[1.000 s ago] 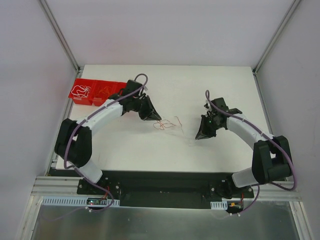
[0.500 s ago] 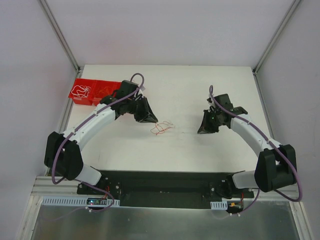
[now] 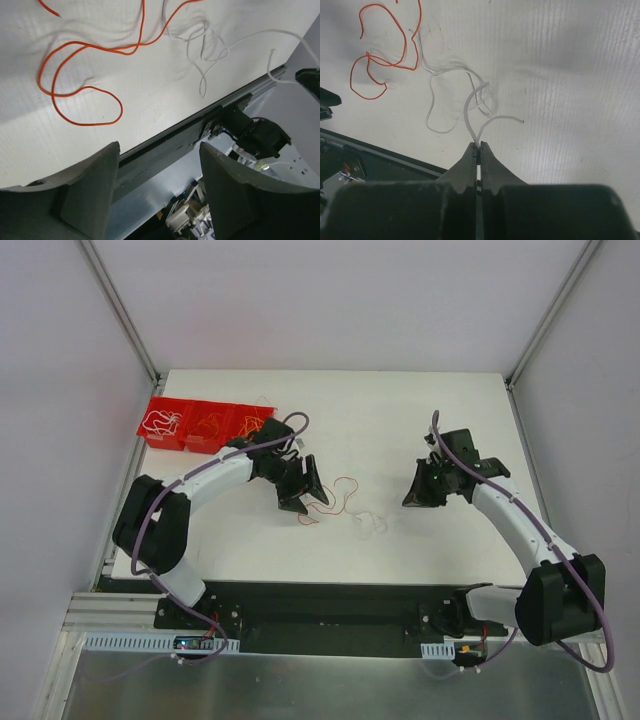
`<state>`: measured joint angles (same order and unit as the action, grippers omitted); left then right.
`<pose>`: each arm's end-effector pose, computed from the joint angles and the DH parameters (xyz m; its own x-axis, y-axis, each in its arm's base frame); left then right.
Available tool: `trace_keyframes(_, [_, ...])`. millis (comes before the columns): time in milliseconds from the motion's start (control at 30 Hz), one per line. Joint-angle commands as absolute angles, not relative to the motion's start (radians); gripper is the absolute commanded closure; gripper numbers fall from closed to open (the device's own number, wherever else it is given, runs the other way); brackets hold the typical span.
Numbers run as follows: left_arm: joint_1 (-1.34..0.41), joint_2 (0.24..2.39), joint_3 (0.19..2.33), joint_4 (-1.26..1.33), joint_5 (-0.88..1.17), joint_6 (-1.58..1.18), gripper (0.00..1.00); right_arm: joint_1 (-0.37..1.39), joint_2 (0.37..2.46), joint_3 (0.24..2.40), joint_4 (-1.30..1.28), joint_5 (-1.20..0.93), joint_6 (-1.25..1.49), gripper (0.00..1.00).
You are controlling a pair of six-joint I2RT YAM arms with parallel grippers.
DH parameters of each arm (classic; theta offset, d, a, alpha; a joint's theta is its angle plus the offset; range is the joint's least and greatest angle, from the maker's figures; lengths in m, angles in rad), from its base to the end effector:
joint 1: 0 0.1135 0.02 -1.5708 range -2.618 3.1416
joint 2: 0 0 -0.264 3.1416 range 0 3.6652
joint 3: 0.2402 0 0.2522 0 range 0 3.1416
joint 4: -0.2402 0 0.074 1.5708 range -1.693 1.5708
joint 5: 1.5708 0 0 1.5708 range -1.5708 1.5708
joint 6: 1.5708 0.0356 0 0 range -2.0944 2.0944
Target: Untangle the cables
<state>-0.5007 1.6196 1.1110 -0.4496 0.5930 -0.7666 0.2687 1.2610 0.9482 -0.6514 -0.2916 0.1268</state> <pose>0.2848 -0.1785 0.2256 -0.9887 -0.1147 -0.0970 -0.0081 0.6853 -0.7282 0.2409 0.0769 0.2578 -0.8379 -0.1051 -0.5356 -0.3088 0.9004 0.3064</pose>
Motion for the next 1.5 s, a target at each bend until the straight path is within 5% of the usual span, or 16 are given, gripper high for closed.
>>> trace_keyframes(0, [-0.554, 1.667, 1.193, -0.471, 0.527, -0.704, 0.27, 0.27, 1.201, 0.976, -0.69, -0.276, 0.135, 1.0])
trace_keyframes(33, [-0.561, 1.684, 1.21, -0.495, 0.478, -0.69, 0.21, 0.267, 1.198, 0.976, -0.692, -0.275, 0.135, 1.0])
trace_keyframes(267, [-0.638, 1.718, 1.29, -0.67, 0.166, -0.583, 0.17, 0.265, 1.203, 0.976, -0.706, -0.279, 0.123, 1.0])
trace_keyframes(567, [-0.637, 1.92, 1.428, -0.75, 0.181, -0.532, 0.21, 0.261, 1.215, 0.974, -0.704, -0.298, 0.115, 0.99])
trace_keyframes(800, [-0.638, 2.049, 1.531, -0.749, 0.167, -0.515, 0.46, 0.255, 1.203, 0.943, -0.693, -0.318, 0.115, 1.0])
trace_keyframes(967, [-0.638, 1.998, 1.517, -0.749, 0.063, -0.494, 0.97, 0.255, 1.198, 0.942, -0.687, -0.325, 0.117, 1.0])
trace_keyframes(1000, [-0.638, 1.964, 1.5, -0.747, 0.022, -0.492, 1.0, 0.256, 1.2, 0.94, -0.684, -0.325, 0.117, 1.0])
trace_keyframes(1467, [-0.592, 1.332, 1.479, -0.768, -0.46, -0.371, 1.0, 0.244, 1.209, 0.946, -0.678, -0.318, 0.118, 1.0])
